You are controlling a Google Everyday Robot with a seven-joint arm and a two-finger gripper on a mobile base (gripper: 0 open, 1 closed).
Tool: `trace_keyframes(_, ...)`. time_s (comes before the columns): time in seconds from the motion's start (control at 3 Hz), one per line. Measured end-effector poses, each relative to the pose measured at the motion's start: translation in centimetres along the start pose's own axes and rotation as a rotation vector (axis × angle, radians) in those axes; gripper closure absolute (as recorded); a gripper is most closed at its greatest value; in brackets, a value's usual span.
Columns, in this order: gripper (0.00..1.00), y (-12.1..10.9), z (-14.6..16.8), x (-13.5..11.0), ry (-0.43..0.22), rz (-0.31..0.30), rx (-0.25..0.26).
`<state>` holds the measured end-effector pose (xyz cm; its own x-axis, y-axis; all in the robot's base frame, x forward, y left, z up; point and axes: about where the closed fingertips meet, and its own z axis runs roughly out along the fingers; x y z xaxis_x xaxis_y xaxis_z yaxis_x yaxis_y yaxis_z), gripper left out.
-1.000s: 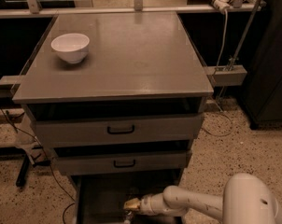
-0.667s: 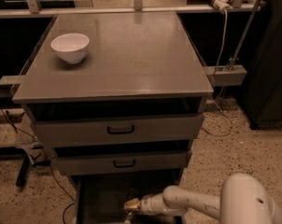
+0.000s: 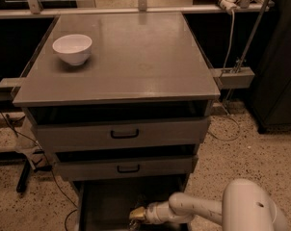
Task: Place water bottle into bottom drawer
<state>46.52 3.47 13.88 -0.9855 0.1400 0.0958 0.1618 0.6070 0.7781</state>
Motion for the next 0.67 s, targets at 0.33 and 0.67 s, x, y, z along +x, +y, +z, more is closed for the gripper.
trace_keyframes(0.33, 0.81, 0.0, 0.0, 0.0, 0.0, 0.0, 0.0)
trace_keyframes(0.67, 0.58, 0.0, 0.0, 0.0, 0.0, 0.0, 0.0)
